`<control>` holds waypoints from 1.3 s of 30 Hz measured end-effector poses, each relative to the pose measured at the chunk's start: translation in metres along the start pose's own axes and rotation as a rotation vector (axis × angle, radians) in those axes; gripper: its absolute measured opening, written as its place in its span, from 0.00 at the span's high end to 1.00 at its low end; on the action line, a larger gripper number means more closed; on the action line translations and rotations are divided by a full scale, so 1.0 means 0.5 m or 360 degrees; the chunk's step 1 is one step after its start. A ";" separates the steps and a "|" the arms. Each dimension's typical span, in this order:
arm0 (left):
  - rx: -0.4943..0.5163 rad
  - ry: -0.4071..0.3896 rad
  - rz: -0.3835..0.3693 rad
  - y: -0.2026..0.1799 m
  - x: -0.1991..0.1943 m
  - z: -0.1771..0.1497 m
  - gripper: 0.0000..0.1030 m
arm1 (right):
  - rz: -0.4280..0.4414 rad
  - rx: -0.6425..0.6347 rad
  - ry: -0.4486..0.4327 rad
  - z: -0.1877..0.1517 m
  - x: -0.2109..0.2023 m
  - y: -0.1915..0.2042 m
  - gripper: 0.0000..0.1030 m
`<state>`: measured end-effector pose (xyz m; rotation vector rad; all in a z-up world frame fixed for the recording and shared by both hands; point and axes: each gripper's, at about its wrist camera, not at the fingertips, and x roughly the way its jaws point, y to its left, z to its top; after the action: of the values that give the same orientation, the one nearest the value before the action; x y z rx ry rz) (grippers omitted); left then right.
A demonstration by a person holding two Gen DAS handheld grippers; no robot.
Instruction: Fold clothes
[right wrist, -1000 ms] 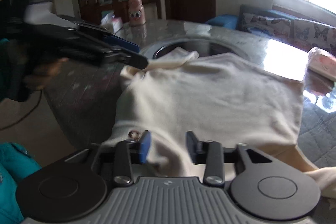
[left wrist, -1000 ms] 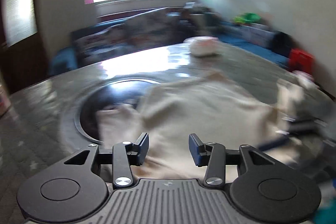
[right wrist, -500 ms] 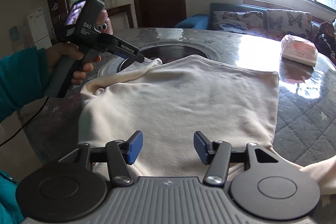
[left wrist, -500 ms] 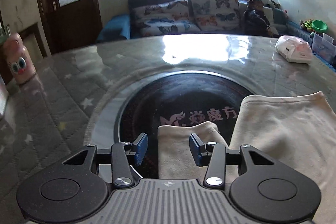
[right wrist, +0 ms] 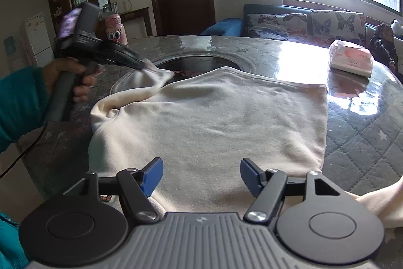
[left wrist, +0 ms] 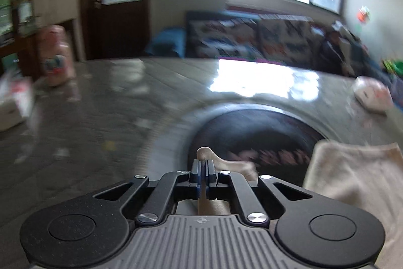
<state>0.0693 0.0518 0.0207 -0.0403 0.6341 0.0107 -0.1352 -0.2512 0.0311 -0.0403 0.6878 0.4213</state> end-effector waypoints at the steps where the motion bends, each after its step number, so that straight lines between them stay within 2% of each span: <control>1: -0.0028 -0.0032 0.0033 0.017 -0.017 0.001 0.97 | -0.0008 0.0001 0.0000 0.000 0.001 0.000 0.26; 7: -0.0187 -0.0149 0.0201 0.106 -0.119 -0.028 0.97 | -0.0028 0.0001 -0.0016 -0.010 0.005 0.011 0.14; 10: -0.0262 -0.0181 0.0273 0.143 -0.165 -0.053 0.97 | -0.0031 -0.0008 -0.0002 -0.021 0.009 0.020 0.11; 15: -0.0299 -0.0156 0.0411 0.187 -0.191 -0.092 0.97 | -0.0037 -0.0061 0.0020 -0.037 0.007 0.030 0.05; 22: -0.0304 -0.0181 0.0395 0.188 -0.228 -0.098 0.97 | -0.0050 -0.0087 0.0030 -0.049 0.002 0.028 0.03; 24: -0.0302 -0.0199 0.0384 0.180 -0.232 -0.081 0.97 | -0.0051 -0.0083 0.0028 -0.048 0.003 0.025 0.03; 26: -0.0318 -0.0262 0.0334 0.163 -0.253 -0.051 0.97 | -0.0051 -0.0091 0.0027 -0.048 0.002 0.026 0.03; 30: -0.0203 -0.0416 0.0357 0.105 -0.305 0.003 0.96 | -0.0044 -0.0093 0.0035 -0.051 0.002 0.023 0.03; 32: -0.0165 -0.0406 0.0390 0.088 -0.288 0.017 0.94 | -0.0041 -0.0095 0.0030 -0.050 0.002 0.023 0.03; 37: -0.0141 -0.0193 0.0539 0.100 -0.166 0.008 0.92 | -0.0038 -0.0108 0.0012 -0.048 -0.002 0.027 0.03; 39: -0.0163 -0.0092 0.0615 0.117 -0.141 -0.009 0.92 | -0.0040 -0.0118 0.0006 -0.046 -0.007 0.028 0.03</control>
<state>0.0083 0.1102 0.0569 -0.0157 0.5753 0.4162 -0.1572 -0.2438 0.0168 -0.1195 0.6746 0.4223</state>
